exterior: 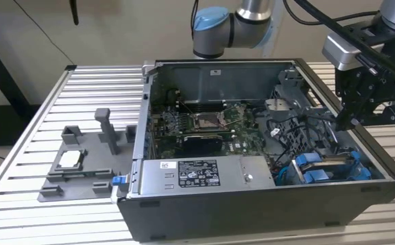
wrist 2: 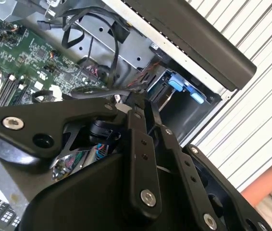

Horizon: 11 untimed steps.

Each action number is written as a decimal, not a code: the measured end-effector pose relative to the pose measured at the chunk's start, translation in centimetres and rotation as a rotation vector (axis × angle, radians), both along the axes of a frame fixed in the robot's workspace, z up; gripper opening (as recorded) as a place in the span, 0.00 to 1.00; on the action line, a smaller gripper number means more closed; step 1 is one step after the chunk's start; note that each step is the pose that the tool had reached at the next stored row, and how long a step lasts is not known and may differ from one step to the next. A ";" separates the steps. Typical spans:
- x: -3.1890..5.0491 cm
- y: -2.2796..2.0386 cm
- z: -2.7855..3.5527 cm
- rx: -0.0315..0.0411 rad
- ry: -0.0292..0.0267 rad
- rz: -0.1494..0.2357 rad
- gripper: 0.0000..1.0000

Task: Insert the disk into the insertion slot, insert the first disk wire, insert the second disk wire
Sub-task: 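Insert the first disk wire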

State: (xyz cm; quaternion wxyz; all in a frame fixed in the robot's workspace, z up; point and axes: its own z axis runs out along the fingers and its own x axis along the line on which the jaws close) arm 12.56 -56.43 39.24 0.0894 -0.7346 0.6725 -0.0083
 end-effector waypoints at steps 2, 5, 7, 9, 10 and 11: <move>0.11 0.01 -0.02 -0.0075 0.0037 0.000 0.19; 0.57 0.00 -0.06 -0.0277 0.0203 0.000 0.19; 0.94 0.00 -0.06 -0.0404 0.0341 0.000 0.19; 1.32 0.01 -0.06 -0.0521 0.0486 0.000 0.19; 1.53 0.01 -0.07 -0.0583 0.0567 0.000 0.19; 1.69 0.01 -0.07 -0.0641 0.0638 0.000 0.19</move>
